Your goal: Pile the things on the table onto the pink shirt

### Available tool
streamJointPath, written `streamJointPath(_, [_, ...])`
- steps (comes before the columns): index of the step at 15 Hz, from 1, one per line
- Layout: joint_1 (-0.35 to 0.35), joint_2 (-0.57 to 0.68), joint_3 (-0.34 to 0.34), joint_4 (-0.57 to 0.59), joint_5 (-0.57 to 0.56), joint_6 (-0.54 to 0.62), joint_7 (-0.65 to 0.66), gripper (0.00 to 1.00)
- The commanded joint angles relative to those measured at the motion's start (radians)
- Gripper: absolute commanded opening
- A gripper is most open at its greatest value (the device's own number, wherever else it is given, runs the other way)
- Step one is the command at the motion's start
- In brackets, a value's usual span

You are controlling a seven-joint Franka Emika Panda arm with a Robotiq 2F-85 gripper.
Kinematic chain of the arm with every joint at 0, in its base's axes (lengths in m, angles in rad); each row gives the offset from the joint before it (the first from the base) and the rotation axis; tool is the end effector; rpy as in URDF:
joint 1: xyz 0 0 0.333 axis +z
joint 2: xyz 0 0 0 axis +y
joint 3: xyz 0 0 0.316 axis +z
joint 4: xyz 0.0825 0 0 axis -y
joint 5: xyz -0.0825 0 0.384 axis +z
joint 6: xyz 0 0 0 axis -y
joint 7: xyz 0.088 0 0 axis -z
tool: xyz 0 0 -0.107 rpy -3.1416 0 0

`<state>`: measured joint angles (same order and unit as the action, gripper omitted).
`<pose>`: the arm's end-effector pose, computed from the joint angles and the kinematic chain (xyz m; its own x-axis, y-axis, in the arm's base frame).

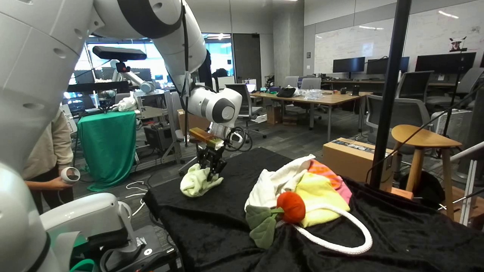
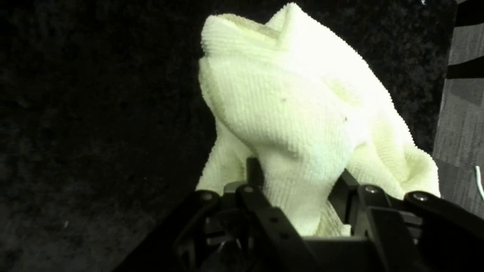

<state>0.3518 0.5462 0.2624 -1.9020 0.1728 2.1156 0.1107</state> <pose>0.4838 0.3464 0.1995 0.8569 0.3775 -0.3510 0.3225 -0.9239 -0.2061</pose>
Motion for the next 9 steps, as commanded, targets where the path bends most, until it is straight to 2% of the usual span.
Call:
streamJointPath(1, [0.008,-0.039,-0.004,0.008,-0.025,-0.049,0.016,0.15])
streamJointPath(4, [0.003,-0.064,-0.011,0.013,-0.031,-0.074,0.025,0.05])
streamJointPath(9, [-0.022,-0.157,-0.068,-0.003,-0.061,-0.065,0.109,0.10])
